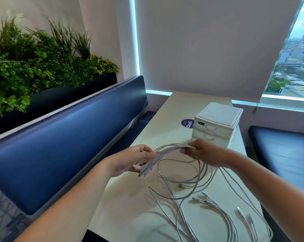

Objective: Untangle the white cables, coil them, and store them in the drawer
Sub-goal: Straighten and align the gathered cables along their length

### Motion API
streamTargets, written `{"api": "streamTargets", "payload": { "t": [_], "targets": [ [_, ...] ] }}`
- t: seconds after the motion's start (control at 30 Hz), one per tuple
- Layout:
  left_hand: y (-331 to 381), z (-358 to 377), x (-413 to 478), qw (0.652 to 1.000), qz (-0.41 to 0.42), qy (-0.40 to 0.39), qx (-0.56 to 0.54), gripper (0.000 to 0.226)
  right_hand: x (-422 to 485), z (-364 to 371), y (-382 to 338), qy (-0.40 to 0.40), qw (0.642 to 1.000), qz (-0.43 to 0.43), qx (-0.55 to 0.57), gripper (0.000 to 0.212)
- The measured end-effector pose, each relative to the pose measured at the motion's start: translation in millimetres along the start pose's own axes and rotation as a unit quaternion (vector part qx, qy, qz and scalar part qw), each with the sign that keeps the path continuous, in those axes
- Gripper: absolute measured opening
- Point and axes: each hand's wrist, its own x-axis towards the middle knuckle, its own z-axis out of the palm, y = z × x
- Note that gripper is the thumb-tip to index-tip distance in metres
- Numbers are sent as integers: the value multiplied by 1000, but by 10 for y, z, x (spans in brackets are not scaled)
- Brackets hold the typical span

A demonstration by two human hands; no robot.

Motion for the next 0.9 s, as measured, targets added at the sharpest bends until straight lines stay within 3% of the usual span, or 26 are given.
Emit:
{"api": "streamTargets", "payload": {
  "t": [0.1, 0.2, 0.27, 0.33, 0.43, 0.6, 0.9],
  "targets": [
    [120, 21, -11, 984, -3, -50, 171, 51, 1, -1, -164, -28, 998, -13, -61, 46],
    [214, 130, 46, 950, 51, -3, 307, 41, 7, -20, -360, -38, 994, -25, -97, 46],
    [245, 149, 60, 954, 93, 46, 281, 30, 18, -83, -425, -11, 993, -23, -119, 41],
    [266, 114, 47, 958, 124, 68, 250, 34, 28, -134, -421, 17, 985, -20, -173, 34],
    [336, 41, 7, 933, 149, 78, 318, 42, 46, -88, -347, 30, 964, -13, -266, 28],
    [494, -6, -20, 917, 158, 105, 351, 52, 56, 20, -300, 91, 943, -5, -320, 29],
    [637, -40, -117, 894, 201, 197, 349, 56, 169, -376, -311, 263, 855, -20, -446, 25]
  ]
}}
